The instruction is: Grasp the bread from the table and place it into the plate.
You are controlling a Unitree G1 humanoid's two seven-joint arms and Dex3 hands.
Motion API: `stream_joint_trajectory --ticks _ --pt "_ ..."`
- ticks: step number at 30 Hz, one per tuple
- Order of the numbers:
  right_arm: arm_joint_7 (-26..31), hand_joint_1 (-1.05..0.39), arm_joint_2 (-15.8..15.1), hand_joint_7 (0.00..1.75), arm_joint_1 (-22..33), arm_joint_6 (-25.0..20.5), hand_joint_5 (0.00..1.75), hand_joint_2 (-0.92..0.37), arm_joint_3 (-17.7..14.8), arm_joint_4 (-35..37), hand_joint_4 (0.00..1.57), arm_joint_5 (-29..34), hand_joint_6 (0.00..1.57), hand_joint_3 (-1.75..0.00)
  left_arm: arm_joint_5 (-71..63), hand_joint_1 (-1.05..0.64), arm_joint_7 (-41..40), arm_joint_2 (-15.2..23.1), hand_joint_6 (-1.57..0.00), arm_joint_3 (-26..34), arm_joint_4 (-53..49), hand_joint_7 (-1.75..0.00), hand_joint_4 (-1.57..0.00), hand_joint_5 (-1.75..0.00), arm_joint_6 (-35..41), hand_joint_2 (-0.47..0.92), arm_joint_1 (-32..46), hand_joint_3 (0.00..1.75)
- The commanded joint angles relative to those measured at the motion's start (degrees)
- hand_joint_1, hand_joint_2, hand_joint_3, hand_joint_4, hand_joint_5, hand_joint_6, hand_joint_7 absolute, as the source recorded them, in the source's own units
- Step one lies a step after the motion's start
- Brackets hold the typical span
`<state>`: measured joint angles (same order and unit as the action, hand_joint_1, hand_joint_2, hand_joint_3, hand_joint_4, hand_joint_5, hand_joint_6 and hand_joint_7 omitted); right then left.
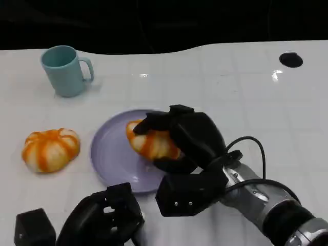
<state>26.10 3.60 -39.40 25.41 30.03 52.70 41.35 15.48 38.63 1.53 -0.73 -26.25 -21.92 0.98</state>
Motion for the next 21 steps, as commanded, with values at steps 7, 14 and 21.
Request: stream_joint_trajectory --ticks 7,14,21 --pt "-8.3 -0.55 -2.4 0.0 1.6 -2.6 0.48 -0.92 -0.1 -6.5 0.0 -1.4 0.29 -0.09 -0.1 -0.53 0.2 0.8 -0.77 0.3 -0.4 -1.4 -0.79 -1.75 -0.3 0.64 0.0 0.66" --pt "-10.3 -0.54 -4.5 0.01 4.2 -2.0 0.51 -0.92 -0.9 -10.8 0.01 -2.4 0.3 -0.09 -0.1 -0.53 0.2 0.6 -0.77 0.2 -0.7 -1.4 -0.79 -1.75 -0.6 0.65 -0.2 0.66" --pt "-8.9 -0.53 -8.4 0.03 8.3 0.6 0.6 -0.92 -2.1 -15.7 0.07 -3.1 0.36 -0.1 -1.1 -0.53 -0.6 0.7 -0.77 0.0 -0.7 -1.4 -0.8 -1.75 -0.9 0.65 -0.3 0.66"
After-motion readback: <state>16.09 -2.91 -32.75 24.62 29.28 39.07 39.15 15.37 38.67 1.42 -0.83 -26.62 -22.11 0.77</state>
